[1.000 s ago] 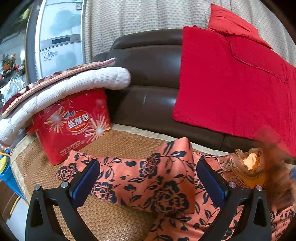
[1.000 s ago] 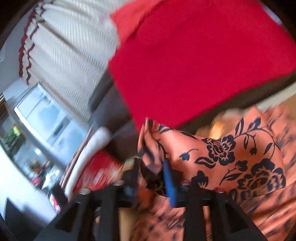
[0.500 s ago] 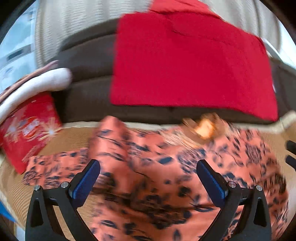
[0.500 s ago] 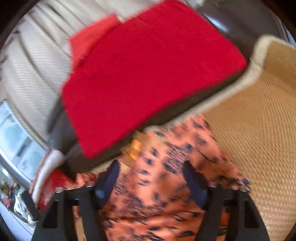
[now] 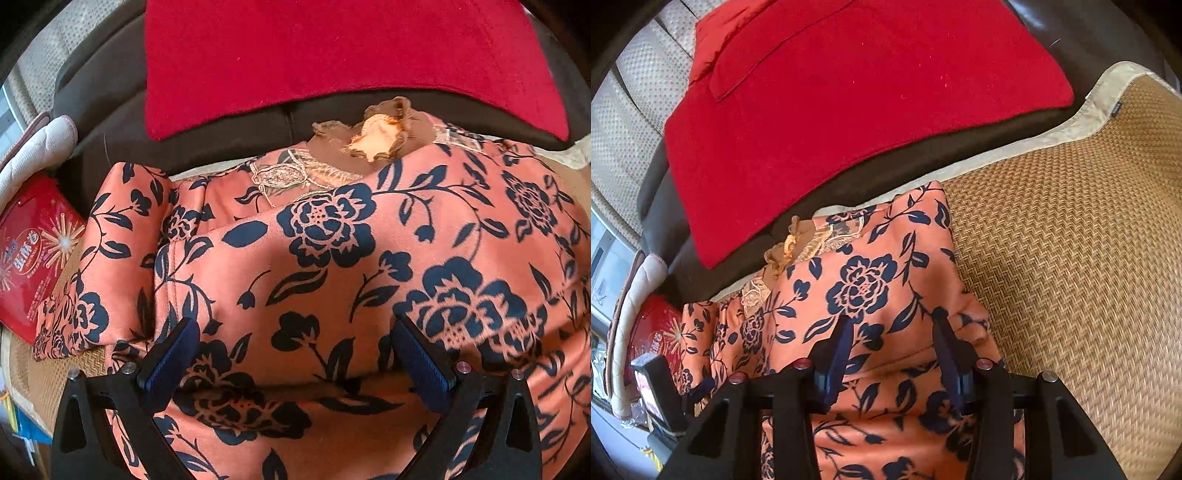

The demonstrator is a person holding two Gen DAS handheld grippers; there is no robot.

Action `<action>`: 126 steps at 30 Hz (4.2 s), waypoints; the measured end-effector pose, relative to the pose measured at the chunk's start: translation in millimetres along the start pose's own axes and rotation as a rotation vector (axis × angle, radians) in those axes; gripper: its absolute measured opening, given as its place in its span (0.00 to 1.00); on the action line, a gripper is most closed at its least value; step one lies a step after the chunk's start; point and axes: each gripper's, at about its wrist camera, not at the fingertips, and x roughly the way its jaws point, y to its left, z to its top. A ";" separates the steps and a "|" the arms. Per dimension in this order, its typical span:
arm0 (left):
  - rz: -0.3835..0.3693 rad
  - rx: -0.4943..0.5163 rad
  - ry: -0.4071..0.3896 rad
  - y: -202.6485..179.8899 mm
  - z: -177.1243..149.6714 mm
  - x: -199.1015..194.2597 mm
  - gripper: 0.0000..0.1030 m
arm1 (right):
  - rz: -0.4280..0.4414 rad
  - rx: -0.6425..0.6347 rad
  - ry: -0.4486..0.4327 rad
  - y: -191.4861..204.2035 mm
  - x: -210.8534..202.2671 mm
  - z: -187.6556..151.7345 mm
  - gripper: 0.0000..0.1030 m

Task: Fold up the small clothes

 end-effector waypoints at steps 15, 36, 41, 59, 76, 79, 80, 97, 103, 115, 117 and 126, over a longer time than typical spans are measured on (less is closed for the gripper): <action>-0.160 -0.102 0.118 36.6 2.3 15.7 1.00 | -0.047 -0.089 -0.053 20.4 -5.6 -3.7 0.47; 0.101 -0.649 -0.025 347.3 -116.2 -94.4 1.00 | 0.269 -0.277 -0.088 169.7 -38.8 -36.1 0.54; 0.035 -0.716 0.031 352.4 -117.9 -72.2 1.00 | 0.550 -0.432 -0.159 274.4 -114.2 -23.8 0.57; -0.048 -0.932 0.128 400.6 -96.7 30.3 0.74 | 0.260 -0.275 -0.234 130.3 -50.5 -47.2 0.74; 0.012 -0.713 -0.055 365.5 -4.7 -6.6 0.08 | 0.192 -0.213 -0.268 105.0 -54.4 -24.7 0.74; -0.004 -0.593 -0.118 331.7 32.2 -40.7 0.08 | 0.176 -0.164 -0.282 89.1 -58.8 -15.2 0.74; -0.013 -0.548 -0.137 316.6 47.0 -53.3 0.08 | 0.168 -0.147 -0.291 82.7 -61.6 -12.1 0.74; -0.527 0.005 -0.232 3.1 152.4 -172.6 0.33 | 0.112 0.139 -0.379 -26.3 -99.4 26.7 0.74; -0.469 -0.097 -0.288 34.0 130.3 -166.6 0.68 | 0.129 0.139 -0.330 -32.5 -91.0 30.3 0.74; -0.179 -0.200 -0.179 89.6 71.0 -57.4 0.68 | 0.122 -0.015 -0.109 19.6 -26.1 19.0 0.66; -0.129 -0.154 -0.182 79.3 69.7 -45.3 0.68 | 0.090 -0.057 -0.098 29.8 -21.8 13.9 0.66; -0.072 -0.075 0.014 49.7 53.1 29.2 0.68 | -0.015 -0.069 -0.031 24.8 -6.4 7.4 0.66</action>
